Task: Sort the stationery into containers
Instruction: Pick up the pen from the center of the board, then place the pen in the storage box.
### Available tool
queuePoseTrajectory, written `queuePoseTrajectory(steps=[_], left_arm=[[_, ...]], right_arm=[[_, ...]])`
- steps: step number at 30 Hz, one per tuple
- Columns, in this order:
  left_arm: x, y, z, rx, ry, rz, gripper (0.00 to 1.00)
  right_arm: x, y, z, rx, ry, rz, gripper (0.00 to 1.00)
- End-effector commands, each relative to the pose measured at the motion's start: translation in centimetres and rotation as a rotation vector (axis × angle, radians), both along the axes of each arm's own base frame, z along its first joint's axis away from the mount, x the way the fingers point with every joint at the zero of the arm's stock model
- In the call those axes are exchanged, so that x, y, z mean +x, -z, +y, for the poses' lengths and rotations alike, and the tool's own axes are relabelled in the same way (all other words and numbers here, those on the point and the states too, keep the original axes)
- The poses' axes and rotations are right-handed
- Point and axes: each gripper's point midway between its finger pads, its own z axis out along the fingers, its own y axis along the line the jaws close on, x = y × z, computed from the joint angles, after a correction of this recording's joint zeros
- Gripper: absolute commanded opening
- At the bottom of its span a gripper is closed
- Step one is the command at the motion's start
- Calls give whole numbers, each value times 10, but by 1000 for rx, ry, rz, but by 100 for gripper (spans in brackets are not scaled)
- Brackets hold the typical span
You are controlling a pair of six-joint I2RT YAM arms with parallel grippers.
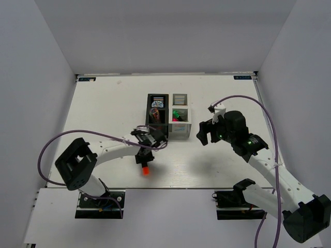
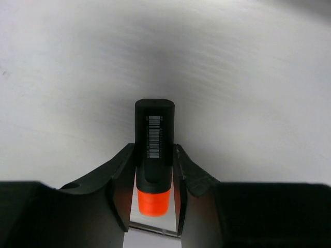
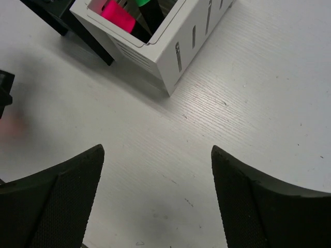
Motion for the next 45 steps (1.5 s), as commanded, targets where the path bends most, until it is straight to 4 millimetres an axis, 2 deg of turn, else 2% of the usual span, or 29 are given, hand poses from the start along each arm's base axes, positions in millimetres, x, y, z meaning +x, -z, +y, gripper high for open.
queuePoseTrajectory(steps=[1, 2, 3, 4, 5, 6, 8, 9, 10, 11, 12, 13, 14, 15, 16, 17, 22, 28, 31, 41, 45], left_arm=[[45, -78, -42, 87, 214, -257, 0], [42, -105, -64, 92, 326, -308, 0], [58, -133, -72, 138, 361, -414, 0], [63, -137, -81, 155, 386, -438, 0], [69, -156, -96, 163, 443, -506, 0], [74, -166, -106, 160, 483, -532, 0], [85, -175, -123, 136, 534, -587, 0], [98, -190, -145, 48, 514, -674, 0], [103, -194, -147, 70, 557, -695, 0], [107, -194, -154, 61, 568, -711, 0], [120, -209, -168, 2, 533, -792, 0], [128, -216, -166, 43, 555, -823, 0], [135, -213, -170, 61, 553, -834, 0], [149, -227, -176, 40, 530, -908, 0], [156, -227, -177, 76, 541, -924, 0], [163, -233, -183, 75, 538, -965, 0], [196, -250, -188, 56, 461, -1035, 0], [218, -236, -187, 46, 393, -1067, 0], [225, -219, -185, 1, 349, -1043, 0], [226, -178, -189, -94, 302, -972, 0], [224, -166, -189, -109, 295, -948, 3]], right_arm=[[-4, 0, 1, -39, -90, -48, 84], [-5, 1, 0, -44, -103, -46, 51], [-6, 0, 0, -44, -110, -52, 1], [-8, 4, 0, -45, -113, -44, 0], [-9, 3, 0, -50, -130, -59, 0], [-9, 5, -1, -57, -135, -55, 0], [-11, 7, 0, -74, -170, -65, 0], [-13, 11, 0, -80, -180, -58, 4], [-12, 12, -1, -82, -177, -58, 9], [-11, 9, 0, -80, -185, -75, 9], [-13, 12, -1, -82, -186, -66, 9], [-12, 12, -1, -82, -185, -67, 9], [-13, 11, -1, -80, -187, -74, 11], [-12, 11, -2, -82, -182, -76, 11], [-12, 11, -2, -78, -182, -78, 11], [-12, 11, -1, -80, -184, -79, 11], [-14, 11, -2, -63, -189, -71, 12], [-14, 12, -4, -58, -182, -67, 12], [-14, 11, -3, -53, -186, -68, 12], [-12, 11, -7, -47, -172, -64, 16], [-14, 13, -7, -38, -179, -52, 25]])
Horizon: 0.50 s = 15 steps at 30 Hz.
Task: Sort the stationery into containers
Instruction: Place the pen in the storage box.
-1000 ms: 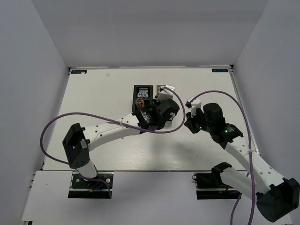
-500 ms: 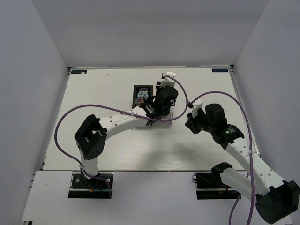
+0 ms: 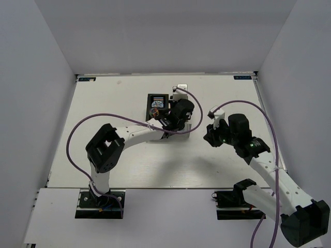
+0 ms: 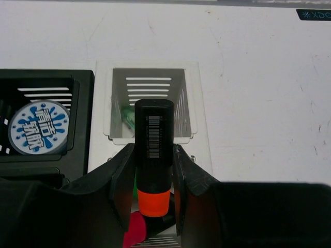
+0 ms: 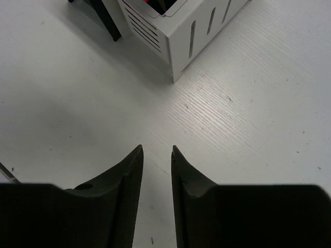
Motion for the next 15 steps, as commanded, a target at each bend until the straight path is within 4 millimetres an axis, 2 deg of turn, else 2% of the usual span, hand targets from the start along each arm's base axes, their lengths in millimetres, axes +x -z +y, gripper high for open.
queuePoseTrajectory(steps=[1, 3, 4, 5, 6, 7, 9, 11, 13, 14, 15], left_arm=[[-1, -2, -3, -64, 1, 9, 3], [-2, 3, -1, -59, -1, 20, 15], [-3, 3, -1, -62, -3, 22, 26], [-4, 3, 0, -64, 1, 22, 47], [-5, 5, 0, -60, 5, 27, 60], [-6, 2, -1, -65, 13, 24, 71], [-9, -5, -3, -60, 36, 15, 85], [-11, -19, -7, -56, 64, -5, 89], [-17, -40, -14, -76, 94, -27, 89], [-18, -44, -14, -56, 105, -34, 85], [-29, -63, -20, -79, 134, -60, 78]], right_arm=[[-1, -4, 0, 20, -16, -15, 33], [-1, -4, 0, 25, -19, -14, 41], [-1, -4, 0, 26, -18, -12, 51], [-2, -5, 1, 31, -24, -11, 54], [-2, -5, 0, 36, -22, -7, 56], [-3, -5, 1, 38, -28, -5, 60], [-4, -4, 1, 44, -34, 3, 63], [-4, -4, 1, 47, -33, 7, 63], [-5, -4, 1, 51, -39, 11, 63], [-5, -4, 0, 52, -35, 14, 63], [-3, -4, -1, 50, -31, 12, 65]])
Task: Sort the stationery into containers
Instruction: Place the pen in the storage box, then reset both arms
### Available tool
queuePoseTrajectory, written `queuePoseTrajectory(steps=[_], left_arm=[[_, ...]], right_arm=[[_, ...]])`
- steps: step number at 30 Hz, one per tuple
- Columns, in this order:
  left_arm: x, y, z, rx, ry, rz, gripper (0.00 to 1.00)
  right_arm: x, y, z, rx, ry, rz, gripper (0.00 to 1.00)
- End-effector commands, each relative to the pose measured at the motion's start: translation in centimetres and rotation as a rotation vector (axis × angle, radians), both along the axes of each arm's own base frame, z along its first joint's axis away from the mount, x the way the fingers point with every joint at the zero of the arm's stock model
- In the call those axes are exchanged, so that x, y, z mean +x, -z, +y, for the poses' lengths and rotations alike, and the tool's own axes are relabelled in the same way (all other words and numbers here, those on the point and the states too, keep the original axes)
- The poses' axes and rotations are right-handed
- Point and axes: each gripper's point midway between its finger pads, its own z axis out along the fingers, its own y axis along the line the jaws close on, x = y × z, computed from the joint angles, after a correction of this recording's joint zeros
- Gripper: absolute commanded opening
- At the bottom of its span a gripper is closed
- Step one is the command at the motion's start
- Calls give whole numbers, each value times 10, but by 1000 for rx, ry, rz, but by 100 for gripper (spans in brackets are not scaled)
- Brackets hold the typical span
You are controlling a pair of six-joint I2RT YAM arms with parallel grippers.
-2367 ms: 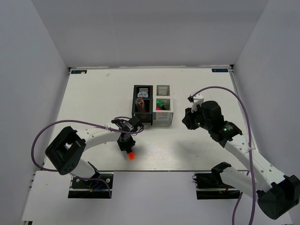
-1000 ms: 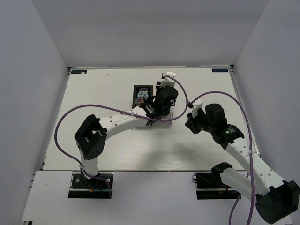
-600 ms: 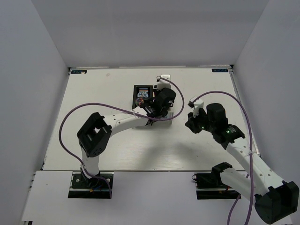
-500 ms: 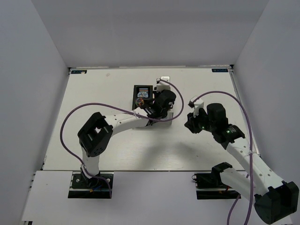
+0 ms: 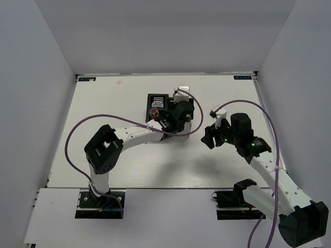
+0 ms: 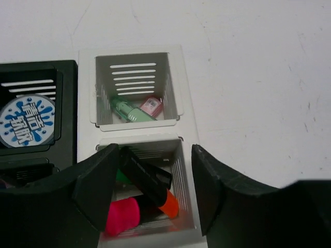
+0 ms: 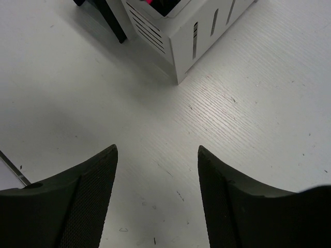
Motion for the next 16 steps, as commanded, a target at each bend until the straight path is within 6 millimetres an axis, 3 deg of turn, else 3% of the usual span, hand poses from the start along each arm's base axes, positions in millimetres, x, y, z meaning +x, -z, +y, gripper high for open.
queuePoseTrajectory(steps=[1, 2, 3, 4, 5, 6, 7, 8, 9, 11, 12, 13, 14, 16], left_arm=[[-21, -79, -12, -67, 85, -106, 65], [-29, -103, -8, -80, 104, -139, 16], [-34, -108, -5, -62, 114, -145, 0], [-51, -108, -9, -9, 160, -143, 0], [-63, -135, 5, -5, 171, -181, 0], [-78, -135, 7, 47, 209, -177, 0], [-96, -128, 25, 103, 234, -152, 12], [-108, -116, 36, 151, 274, -102, 36], [-121, -128, 53, 119, 290, -102, 98], [-145, -92, 104, 169, 281, 12, 100], [-158, -118, 138, 80, 255, -29, 100], [-167, -77, 159, 143, 240, 34, 100], [-171, -55, 188, 178, 199, 113, 100], [-190, -47, 235, 128, 149, 109, 100]], right_arm=[[-2, 0, -2, 10, -7, 2, 67], [-2, -1, -2, 10, -6, -3, 75], [-1, 1, -4, 5, 2, 0, 81], [3, 0, -6, 7, 21, -4, 89], [6, -2, -6, 21, 52, 5, 90], [16, -1, -19, -7, 151, 0, 90], [20, 0, -21, 8, 207, 28, 90], [25, -5, -24, 14, 240, 24, 90], [31, -5, -34, -5, 318, 19, 90], [36, -5, -37, -16, 339, 13, 90], [37, -4, -39, -23, 347, 11, 90], [37, -3, -41, -31, 342, 8, 90], [37, -2, -43, -51, 328, -6, 90], [40, 0, -46, -60, 334, -23, 90]])
